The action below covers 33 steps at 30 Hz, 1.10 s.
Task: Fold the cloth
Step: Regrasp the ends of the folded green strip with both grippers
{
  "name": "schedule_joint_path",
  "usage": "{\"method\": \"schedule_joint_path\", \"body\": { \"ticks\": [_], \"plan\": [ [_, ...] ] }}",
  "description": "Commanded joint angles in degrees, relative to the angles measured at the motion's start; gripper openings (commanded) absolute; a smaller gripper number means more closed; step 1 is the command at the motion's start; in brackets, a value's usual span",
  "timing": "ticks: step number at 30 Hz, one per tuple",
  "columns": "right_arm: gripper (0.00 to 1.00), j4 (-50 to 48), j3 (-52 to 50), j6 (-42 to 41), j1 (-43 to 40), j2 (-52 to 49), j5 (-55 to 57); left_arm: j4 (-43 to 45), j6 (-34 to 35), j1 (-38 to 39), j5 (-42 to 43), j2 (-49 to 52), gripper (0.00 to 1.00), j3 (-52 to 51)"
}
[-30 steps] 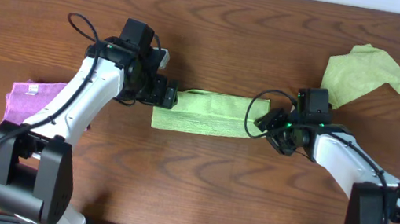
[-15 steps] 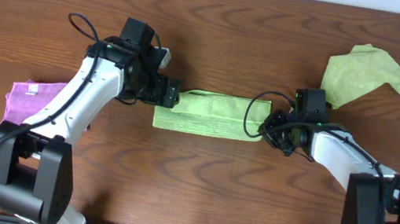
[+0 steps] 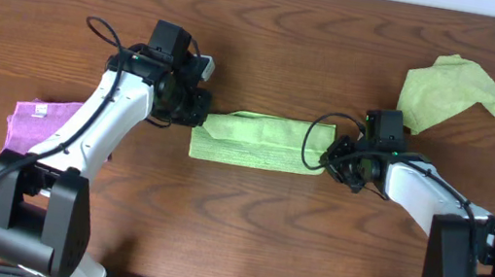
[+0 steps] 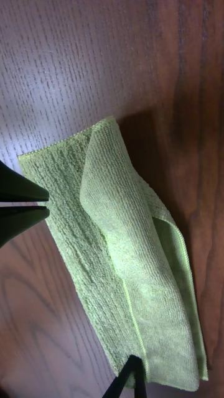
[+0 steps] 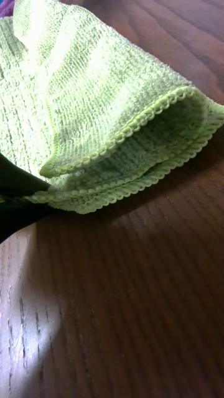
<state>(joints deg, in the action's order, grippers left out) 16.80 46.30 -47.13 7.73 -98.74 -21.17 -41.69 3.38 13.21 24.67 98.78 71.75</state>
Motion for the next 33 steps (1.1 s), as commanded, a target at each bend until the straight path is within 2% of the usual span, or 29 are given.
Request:
{"method": "schedule_joint_path", "body": {
  "ticks": [1,15,22,33],
  "plan": [
    [0.01,-0.15,-0.52,-0.68,-0.26,-0.59,-0.09,0.22,1.11,1.22,-0.09,0.35,0.06,1.05],
    [0.01,-0.42,-0.52,-0.85,-0.26,-0.59,-0.94,3.61,4.83,3.72,-7.50,7.41,0.06,1.05],
    [0.01,-0.81,-0.50,-0.85,-0.26,-0.59,-1.42,5.14,7.45,3.72,-7.76,10.80,0.06,1.05],
    [0.01,-1.49,-0.33,0.52,-0.26,-0.17,-1.42,4.31,7.61,3.72,-8.33,15.89,0.06,1.05]
  ]
}}
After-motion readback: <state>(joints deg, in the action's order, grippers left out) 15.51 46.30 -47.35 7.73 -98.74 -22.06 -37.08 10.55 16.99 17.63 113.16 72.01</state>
